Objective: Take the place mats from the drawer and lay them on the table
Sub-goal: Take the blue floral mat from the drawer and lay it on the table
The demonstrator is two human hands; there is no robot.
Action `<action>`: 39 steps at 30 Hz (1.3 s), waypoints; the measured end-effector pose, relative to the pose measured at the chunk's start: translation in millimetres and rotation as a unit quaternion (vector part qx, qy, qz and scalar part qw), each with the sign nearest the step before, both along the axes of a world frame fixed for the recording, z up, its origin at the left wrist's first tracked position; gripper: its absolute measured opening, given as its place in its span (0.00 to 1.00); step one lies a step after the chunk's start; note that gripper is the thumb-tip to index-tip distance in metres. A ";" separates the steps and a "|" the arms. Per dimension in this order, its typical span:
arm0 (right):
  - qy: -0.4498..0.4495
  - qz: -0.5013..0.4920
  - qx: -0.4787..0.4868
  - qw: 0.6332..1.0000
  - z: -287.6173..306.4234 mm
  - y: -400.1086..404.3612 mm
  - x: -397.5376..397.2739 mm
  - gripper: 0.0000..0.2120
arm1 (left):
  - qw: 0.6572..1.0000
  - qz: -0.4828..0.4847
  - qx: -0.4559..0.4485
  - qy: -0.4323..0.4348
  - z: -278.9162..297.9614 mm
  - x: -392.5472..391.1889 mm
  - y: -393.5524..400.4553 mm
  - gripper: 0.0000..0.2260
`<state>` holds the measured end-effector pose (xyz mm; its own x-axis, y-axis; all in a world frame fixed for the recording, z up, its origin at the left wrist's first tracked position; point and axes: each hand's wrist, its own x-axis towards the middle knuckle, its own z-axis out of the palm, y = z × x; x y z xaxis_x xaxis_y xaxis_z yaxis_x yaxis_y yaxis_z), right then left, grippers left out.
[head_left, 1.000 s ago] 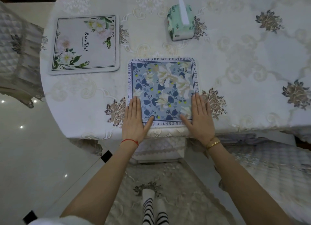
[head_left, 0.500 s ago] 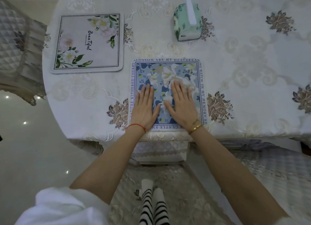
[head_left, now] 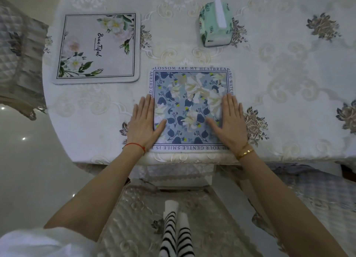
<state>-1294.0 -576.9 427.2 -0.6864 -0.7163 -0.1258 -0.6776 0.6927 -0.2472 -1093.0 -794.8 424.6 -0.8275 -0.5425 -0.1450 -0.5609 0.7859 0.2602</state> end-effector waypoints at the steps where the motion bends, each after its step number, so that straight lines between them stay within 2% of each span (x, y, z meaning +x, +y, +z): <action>1: 0.001 -0.007 -0.002 1.000 0.7 -6.3 -4.8 0.44 | 1.000 0.001 0.001 0.005 -0.1 -5.0 -0.4 0.34; 8: 0.004 0.016 -0.005 1.000 3.1 -73.8 -40.2 0.41 | 1.000 -0.014 0.002 0.006 -2.8 -72.0 -20.8 0.33; 12: 0.014 0.026 0.010 1.000 -7.3 -81.7 -45.4 0.42 | 1.000 -0.009 -0.009 0.012 -9.3 -79.7 -23.3 0.34; 21: 0.010 -0.012 0.027 1.000 -1.7 -35.6 -51.9 0.44 | 1.000 0.022 -0.008 0.010 -6.3 -65.1 -26.5 0.39; 26: 0.024 0.003 0.016 1.000 1.3 -5.0 -1.7 0.41 | 1.000 -0.027 0.007 0.012 9.5 -15.6 1.1 0.35; 29: 0.008 -0.004 0.008 1.000 -5.2 2.7 25.0 0.40 | 1.000 -0.022 0.011 0.001 6.1 8.8 30.6 0.35; 36: 0.011 -0.004 0.027 1.000 2.9 29.1 34.5 0.40 | 0.999 -0.025 -0.007 -0.037 6.6 23.1 31.6 0.36; 39: -0.014 -0.021 0.031 0.999 8.6 39.3 36.7 0.40 | 0.999 -0.013 0.020 -0.034 16.7 29.1 28.2 0.38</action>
